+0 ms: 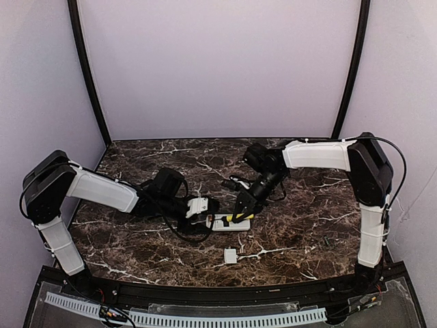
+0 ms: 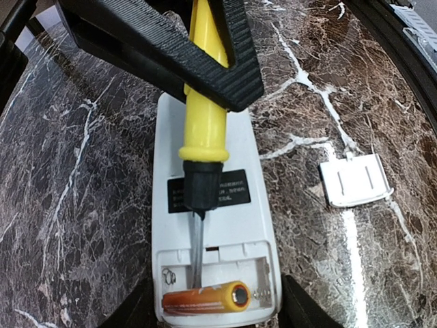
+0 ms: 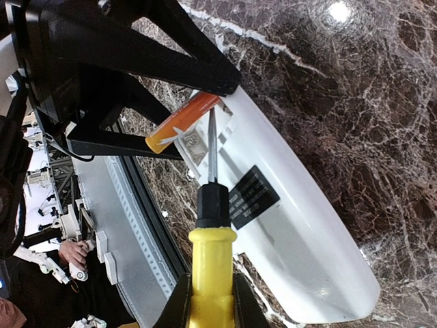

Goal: Unload the batteries from the remote control

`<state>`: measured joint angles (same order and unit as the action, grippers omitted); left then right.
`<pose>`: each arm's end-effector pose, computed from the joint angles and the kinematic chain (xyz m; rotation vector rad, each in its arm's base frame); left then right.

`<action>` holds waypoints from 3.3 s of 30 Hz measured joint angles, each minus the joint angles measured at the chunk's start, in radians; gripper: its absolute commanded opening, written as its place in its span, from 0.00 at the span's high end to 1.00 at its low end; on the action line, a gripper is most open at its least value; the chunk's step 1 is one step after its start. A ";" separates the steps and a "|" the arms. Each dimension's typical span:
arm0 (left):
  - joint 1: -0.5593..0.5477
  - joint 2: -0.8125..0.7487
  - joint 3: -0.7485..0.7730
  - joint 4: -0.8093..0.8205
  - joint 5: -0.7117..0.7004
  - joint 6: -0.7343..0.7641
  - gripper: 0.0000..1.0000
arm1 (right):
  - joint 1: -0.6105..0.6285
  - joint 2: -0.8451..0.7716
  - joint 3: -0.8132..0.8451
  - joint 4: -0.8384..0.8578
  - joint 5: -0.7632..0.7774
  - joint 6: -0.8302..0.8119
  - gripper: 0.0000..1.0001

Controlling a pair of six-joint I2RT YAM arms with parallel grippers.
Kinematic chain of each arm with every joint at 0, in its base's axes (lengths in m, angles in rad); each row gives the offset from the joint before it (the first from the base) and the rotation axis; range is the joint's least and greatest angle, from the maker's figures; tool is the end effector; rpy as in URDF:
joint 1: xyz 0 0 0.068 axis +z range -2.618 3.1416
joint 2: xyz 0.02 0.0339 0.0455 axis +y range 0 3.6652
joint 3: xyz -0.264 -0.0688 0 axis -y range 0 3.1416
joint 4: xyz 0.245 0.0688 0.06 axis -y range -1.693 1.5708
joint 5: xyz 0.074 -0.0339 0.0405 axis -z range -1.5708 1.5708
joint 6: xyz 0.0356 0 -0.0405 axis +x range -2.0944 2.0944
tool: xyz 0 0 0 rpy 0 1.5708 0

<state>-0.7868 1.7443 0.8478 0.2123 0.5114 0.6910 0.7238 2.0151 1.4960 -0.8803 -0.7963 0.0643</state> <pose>0.2326 -0.2579 0.1532 1.6891 1.4471 -0.6266 0.2775 0.2792 0.1850 0.9860 -2.5737 -1.1606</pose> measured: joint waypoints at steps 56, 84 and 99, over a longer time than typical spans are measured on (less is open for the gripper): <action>-0.003 0.000 -0.013 0.093 0.011 -0.040 0.72 | -0.010 -0.074 -0.034 0.002 0.032 0.095 1.00; -0.010 0.002 -0.013 0.069 0.005 -0.041 0.73 | 0.009 -0.103 -0.070 0.014 0.050 0.128 1.00; -0.009 0.002 -0.014 0.071 0.047 -0.045 0.73 | 0.006 -0.080 -0.071 0.043 0.004 0.039 1.00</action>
<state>-0.7956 1.7466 0.8337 0.2832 0.5579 0.6460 0.7303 1.9354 1.4246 -0.8375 -0.7921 0.1028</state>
